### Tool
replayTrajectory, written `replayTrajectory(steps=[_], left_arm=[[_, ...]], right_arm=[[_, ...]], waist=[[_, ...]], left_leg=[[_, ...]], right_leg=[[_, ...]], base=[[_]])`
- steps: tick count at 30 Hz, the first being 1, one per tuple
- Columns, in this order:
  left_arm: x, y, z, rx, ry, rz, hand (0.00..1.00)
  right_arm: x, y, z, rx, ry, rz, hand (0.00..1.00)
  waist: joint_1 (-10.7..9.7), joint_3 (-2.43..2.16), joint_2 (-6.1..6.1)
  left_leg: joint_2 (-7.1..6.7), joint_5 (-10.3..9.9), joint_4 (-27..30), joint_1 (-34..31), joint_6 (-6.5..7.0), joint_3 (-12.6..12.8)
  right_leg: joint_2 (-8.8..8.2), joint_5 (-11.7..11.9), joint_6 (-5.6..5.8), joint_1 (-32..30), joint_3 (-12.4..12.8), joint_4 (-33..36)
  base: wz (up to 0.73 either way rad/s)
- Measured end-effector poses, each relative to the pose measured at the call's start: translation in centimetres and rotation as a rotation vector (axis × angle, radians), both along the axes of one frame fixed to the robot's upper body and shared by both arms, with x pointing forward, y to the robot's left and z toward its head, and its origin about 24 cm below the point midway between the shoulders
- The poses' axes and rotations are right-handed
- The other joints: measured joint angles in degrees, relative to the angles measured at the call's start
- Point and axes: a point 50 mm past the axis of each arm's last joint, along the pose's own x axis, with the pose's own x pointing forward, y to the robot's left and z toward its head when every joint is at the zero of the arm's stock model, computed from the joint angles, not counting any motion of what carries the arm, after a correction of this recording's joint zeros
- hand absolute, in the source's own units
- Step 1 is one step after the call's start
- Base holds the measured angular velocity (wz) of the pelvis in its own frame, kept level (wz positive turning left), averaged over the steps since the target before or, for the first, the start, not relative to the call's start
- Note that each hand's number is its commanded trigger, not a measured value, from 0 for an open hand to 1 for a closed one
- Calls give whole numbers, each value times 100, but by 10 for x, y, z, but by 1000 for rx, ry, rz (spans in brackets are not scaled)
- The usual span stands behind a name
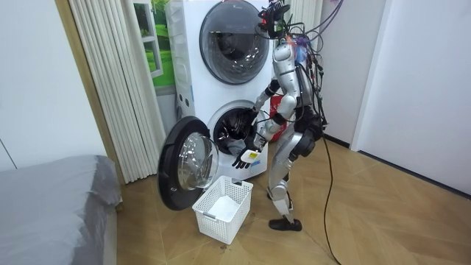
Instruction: Put towel into washing machine
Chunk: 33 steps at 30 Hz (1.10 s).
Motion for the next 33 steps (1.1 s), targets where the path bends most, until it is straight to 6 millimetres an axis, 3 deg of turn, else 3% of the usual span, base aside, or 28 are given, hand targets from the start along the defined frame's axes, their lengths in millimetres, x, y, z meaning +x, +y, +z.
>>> replayTrajectory(steps=[3,4,5,7,8,11,13,16,20,24,25,26,27,28,29,30,31,33], left_arm=[[-18,16,-12,71,61,-22,0],[-27,22,-17,121,89,-43,0],[-36,26,-21,157,115,-53,0],[-49,33,-27,218,148,-75,0],[-58,38,-32,256,184,-89,0],[-79,46,-42,313,259,-106,0],[-108,59,-52,345,352,-83,0],[-138,70,-59,386,452,-75,0],[-166,79,-63,423,547,-28,0],[-188,83,-67,413,636,39,0],[-192,84,-68,411,658,50,0],[-196,83,-68,413,674,55,0],[-196,82,-69,410,674,54,0],[-192,81,-69,410,663,52,0],[-192,83,-68,420,665,53,0],[-197,85,-68,433,692,65,0],[-209,86,-69,435,748,81,0],[-220,84,-70,434,805,80,0]], right_arm=[[-36,-3,-30,-47,51,7,0],[-50,-4,-41,-63,75,14,0],[-70,-5,-53,-91,131,24,0],[-96,-4,-69,-155,214,63,0],[-115,-2,-80,-192,275,92,0],[-153,-4,-95,-270,401,171,0],[-194,-2,-108,-323,529,266,0],[-225,2,-115,-377,631,378,0],[-238,13,-122,-426,704,556,0],[-240,22,-125,-465,722,679,0],[-241,27,-126,-475,730,727,0],[-242,31,-128,-480,737,770,0],[-244,31,-128,-481,744,780,0],[-252,32,-129,-472,767,798,0],[-254,35,-130,-464,775,811,0],[-255,39,-132,-443,777,837,0],[-254,42,-132,-443,767,869,0],[-255,44,-133,-450,767,917,0]], waist=[[-24,-33,61],[-18,-54,82],[-29,-103,111],[-35,-116,126],[-48,-154,131],[-46,-225,169],[-46,-289,145],[-90,-305,140],[-115,-314,176],[-103,-313,183],[-148,-282,134],[-174,-238,1],[-178,-261,-8],[-186,-276,86],[-128,-286,29],[54,-271,-25],[193,-256,-21],[250,-245,-17]], left_leg=[[12,57,-497,556,-66,4],[13,78,-666,774,-100,4],[16,99,-765,950,-134,5],[18,138,-974,1259,-197,17],[22,159,-1147,1460,-230,31],[57,176,-1417,1796,-261,36],[77,233,-1721,2271,-357,17],[124,277,-1963,2715,-432,-15],[184,329,-2283,3243,-520,17],[169,334,-2198,3432,-531,-78],[151,330,-1835,3346,-545,-72],[103,277,-1441,3084,-690,-86],[87,291,-1755,3031,-739,-176],[153,518,-2362,2968,-614,-164],[108,577,-2394,3006,-594,-70],[75,581,-2397,3078,-592,42],[64,580,-2393,3196,-591,35],[57,578,-2402,3343,-591,-61]], right_leg=[[153,81,63,569,-40,-524],[212,92,85,779,-29,-691],[256,98,100,938,-16,-808],[328,98,106,1224,-16,-1016],[379,100,110,1397,-19,-1159],[505,123,133,1698,-9,-1407],[625,138,145,2150,-3,-1741],[727,141,146,2565,-21,-1951],[899,140,147,2982,-5,-2147],[874,140,146,3347,85,-2393],[794,142,146,3492,313,-2446],[626,140,153,3592,778,-2469],[592,141,155,3592,970,-2454],[578,61,284,3511,1105,-2399],[557,12,364,3500,1082,-2376],[540,-11,393,3520,925,-2394],[553,3,382,3592,743,-2393],[569,37,364,3737,484,-2401]], base=[[-8],[-5],[0],[-11],[-19],[-18],[-33],[-27],[-11],[6],[55],[68],[91],[65],[30],[-43],[-63],[-34]])
